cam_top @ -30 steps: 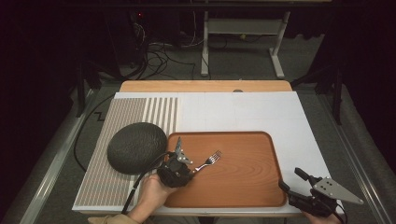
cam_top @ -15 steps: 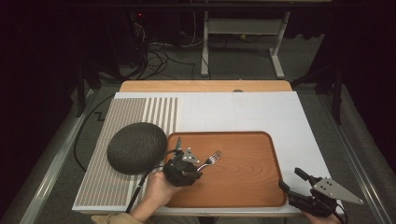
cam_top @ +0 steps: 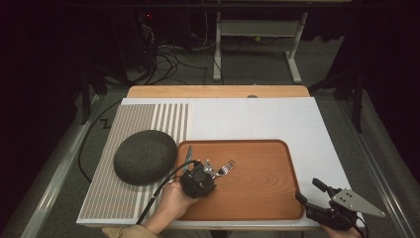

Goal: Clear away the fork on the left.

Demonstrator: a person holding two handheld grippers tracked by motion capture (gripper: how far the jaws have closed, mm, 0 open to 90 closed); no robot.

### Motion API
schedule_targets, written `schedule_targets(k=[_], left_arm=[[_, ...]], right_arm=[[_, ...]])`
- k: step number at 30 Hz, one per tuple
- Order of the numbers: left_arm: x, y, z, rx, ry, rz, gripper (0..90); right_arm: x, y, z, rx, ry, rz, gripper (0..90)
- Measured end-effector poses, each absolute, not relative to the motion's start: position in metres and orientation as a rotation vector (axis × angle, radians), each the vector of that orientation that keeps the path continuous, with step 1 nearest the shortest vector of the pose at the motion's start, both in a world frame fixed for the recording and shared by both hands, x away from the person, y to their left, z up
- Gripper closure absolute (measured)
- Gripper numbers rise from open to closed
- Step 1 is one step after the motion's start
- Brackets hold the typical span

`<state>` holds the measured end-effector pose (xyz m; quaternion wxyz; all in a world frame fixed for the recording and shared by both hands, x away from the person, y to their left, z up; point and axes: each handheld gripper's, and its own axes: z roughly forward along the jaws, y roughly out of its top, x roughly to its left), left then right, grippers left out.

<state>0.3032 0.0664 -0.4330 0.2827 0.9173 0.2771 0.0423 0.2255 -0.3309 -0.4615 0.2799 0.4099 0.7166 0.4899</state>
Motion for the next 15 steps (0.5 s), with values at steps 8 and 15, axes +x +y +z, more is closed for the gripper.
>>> schedule_targets(k=[8,15], left_arm=[[0.3065,0.0557,-0.4416,2.529,0.741,0.101,80.0],[0.3118,0.0565,-0.4440,2.529,0.768,0.121,80.0]], right_arm=[[0.2256,-0.3308,-0.4616,1.099,1.924,1.314,26.8],[0.2256,-0.3308,-0.4617,1.100,1.924,1.313,26.8]])
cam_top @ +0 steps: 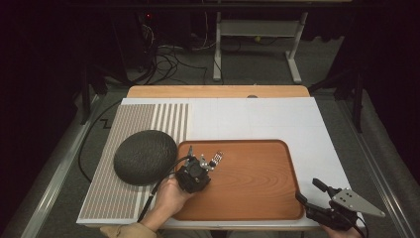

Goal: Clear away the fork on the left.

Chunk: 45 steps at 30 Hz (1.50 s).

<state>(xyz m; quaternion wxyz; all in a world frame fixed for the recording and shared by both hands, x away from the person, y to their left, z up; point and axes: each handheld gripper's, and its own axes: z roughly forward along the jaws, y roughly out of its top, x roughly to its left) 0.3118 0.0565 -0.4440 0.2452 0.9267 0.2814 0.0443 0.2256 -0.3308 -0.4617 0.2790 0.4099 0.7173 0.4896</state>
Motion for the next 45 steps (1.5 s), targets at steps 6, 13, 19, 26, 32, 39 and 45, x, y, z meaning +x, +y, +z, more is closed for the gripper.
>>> schedule_targets(k=[6,13,19,26,32,39,45], left_arm=[[0.317,0.061,-0.444,2.532,0.800,0.155,79.8],[0.321,0.066,-0.443,2.531,0.835,0.186,79.8],[0.323,0.070,-0.444,2.517,0.870,0.216,79.8],[0.327,0.079,-0.444,2.511,0.902,0.225,79.7],[0.327,0.082,-0.444,2.518,0.914,0.260,79.6],[0.328,0.086,-0.444,2.514,0.925,0.272,75.6],[0.328,0.087,-0.444,2.517,0.928,0.284,61.8]], right_arm=[[0.225,-0.331,-0.462,1.101,1.924,1.312,26.8],[0.226,-0.331,-0.462,1.101,1.924,1.312,26.8],[0.225,-0.331,-0.462,1.100,1.924,1.312,26.8],[0.226,-0.331,-0.462,1.100,1.926,1.311,26.8],[0.225,-0.331,-0.462,1.101,1.926,1.310,26.9],[0.225,-0.331,-0.462,1.100,1.927,1.310,26.9],[0.225,-0.331,-0.462,1.100,1.925,1.308,26.9]])
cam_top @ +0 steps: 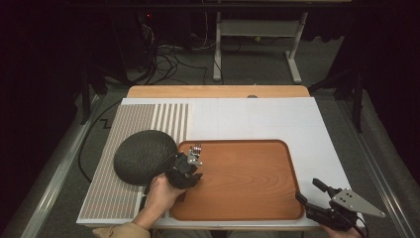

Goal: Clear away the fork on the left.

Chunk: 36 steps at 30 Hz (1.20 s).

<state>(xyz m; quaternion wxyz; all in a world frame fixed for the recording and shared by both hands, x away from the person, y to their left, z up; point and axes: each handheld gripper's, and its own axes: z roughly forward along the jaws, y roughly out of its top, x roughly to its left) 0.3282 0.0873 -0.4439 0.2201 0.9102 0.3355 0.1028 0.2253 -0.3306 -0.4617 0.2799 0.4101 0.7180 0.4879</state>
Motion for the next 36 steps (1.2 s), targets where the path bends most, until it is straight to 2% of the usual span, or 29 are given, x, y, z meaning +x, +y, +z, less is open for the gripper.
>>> schedule_targets(k=[9,16,29,36], left_arm=[[0.328,0.090,-0.444,2.499,0.919,0.277,43.6],[0.325,0.099,-0.436,2.429,0.897,0.289,34.4],[0.316,0.128,-0.428,2.299,0.942,0.290,34.3],[0.303,0.153,-0.423,2.215,0.957,0.353,34.3]], right_arm=[[0.225,-0.330,-0.461,1.098,1.924,1.312,26.9],[0.225,-0.330,-0.461,1.098,1.923,1.313,26.9],[0.225,-0.331,-0.461,1.099,1.922,1.313,26.9],[0.224,-0.331,-0.461,1.093,1.920,1.314,26.9]])
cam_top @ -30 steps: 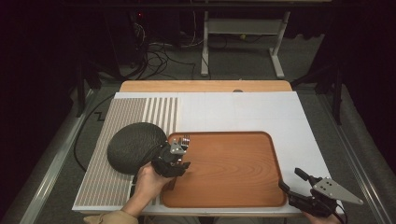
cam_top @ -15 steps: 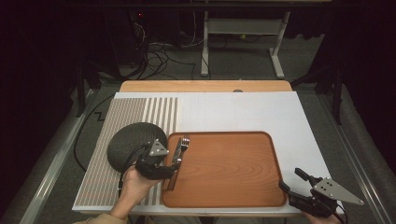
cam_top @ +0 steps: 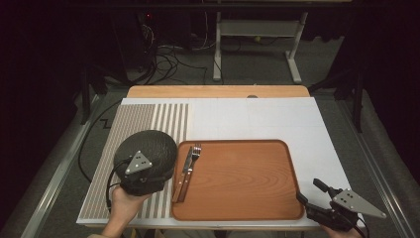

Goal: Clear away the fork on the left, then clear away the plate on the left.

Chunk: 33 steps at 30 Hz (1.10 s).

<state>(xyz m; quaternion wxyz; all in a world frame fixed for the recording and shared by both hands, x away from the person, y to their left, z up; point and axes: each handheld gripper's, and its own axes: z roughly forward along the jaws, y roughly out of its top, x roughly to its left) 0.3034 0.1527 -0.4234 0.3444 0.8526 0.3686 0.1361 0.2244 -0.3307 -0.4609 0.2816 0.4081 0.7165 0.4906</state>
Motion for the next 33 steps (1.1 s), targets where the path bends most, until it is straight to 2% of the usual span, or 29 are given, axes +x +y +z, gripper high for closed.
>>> schedule_targets(k=[7,33], left_arm=[[0.291,0.180,-0.421,2.081,0.962,0.400,34.3],[0.256,0.268,-0.447,1.816,1.110,0.445,34.2]], right_arm=[[0.224,-0.331,-0.461,1.095,1.917,1.312,26.9],[0.220,-0.336,-0.461,1.128,1.878,1.304,26.9]])
